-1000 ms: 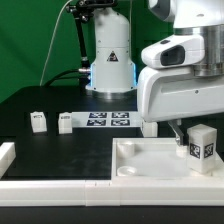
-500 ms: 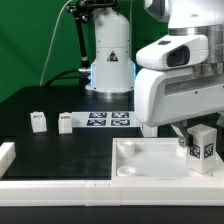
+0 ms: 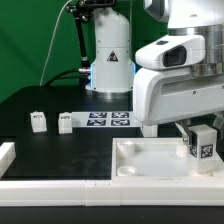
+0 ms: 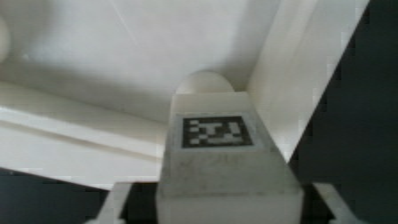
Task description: Assemble one leg
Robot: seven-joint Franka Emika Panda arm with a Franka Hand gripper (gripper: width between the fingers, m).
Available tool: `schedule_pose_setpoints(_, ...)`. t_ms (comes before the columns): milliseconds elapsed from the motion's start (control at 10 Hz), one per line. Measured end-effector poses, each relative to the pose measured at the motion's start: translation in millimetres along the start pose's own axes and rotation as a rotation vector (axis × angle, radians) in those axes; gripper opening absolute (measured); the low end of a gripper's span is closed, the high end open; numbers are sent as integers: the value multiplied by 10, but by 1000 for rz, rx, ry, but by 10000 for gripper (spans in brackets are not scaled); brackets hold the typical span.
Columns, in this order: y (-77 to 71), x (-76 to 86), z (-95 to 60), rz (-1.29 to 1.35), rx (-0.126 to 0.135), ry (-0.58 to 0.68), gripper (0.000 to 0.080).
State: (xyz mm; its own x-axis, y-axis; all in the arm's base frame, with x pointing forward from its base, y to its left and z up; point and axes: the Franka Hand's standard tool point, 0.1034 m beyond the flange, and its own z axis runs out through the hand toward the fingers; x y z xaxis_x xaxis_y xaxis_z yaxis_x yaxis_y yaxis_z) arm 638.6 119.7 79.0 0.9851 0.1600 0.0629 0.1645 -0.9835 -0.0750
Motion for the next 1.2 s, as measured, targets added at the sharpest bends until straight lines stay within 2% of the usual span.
schedule_pose_setpoints(400,15,-1,3,593,-27,19,291)
schedule_pose_setpoints(700,51,-7,7,940,-14,27,291)
schedule_pose_setpoints(800,62,-9,7,1005,-4,22,291)
schedule_pose_setpoints(1000,61,-13,9,1086,-2,19,291)
schedule_pose_setpoints(1100,56,-15,14,1084,-2,18,387)
schedule_pose_setpoints(1200,56,-15,15,1041,-2,18,387)
